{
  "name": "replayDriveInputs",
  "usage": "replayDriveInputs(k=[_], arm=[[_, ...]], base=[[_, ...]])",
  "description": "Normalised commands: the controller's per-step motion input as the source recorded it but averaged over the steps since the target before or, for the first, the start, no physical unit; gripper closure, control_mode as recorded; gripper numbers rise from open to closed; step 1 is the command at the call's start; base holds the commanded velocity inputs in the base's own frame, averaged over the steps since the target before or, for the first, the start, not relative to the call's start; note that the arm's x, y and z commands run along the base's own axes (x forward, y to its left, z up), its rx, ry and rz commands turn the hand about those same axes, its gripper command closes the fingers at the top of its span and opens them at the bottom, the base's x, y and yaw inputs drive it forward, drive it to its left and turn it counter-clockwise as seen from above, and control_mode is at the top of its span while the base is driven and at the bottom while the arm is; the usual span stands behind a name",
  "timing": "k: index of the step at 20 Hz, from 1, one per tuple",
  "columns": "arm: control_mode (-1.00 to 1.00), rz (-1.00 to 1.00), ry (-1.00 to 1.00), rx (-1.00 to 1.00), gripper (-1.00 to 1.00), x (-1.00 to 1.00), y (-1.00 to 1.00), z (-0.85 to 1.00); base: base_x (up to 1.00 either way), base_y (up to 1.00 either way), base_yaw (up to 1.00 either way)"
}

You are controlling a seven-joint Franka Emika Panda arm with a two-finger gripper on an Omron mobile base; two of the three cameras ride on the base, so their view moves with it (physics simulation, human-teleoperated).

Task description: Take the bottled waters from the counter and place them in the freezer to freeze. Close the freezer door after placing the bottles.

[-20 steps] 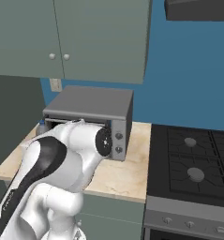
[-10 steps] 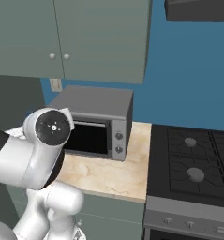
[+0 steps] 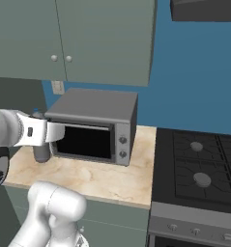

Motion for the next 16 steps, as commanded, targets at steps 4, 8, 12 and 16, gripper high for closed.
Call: replayDriveInputs(k=[4, 8, 12, 16], arm=[[-1.0, -0.34, -0.25, 0.03, 1.0, -0.03, -0.05, 0.0], [-1.0, -0.02, -0.11, -0.02, 1.0, -0.06, -0.1, 0.0], [-1.0, 0.22, 0.0, 0.0, 1.0, 0.0, -0.02, -0.01], [-1.0, 0.25, 0.0, -0.02, 1.0, -0.04, 0.0, -0.09]], base=[[0.0, 0.0, 0.0], [0.0, 0.0, 0.0], [0.0, 0.0, 0.0], [0.0, 0.0, 0.0]])
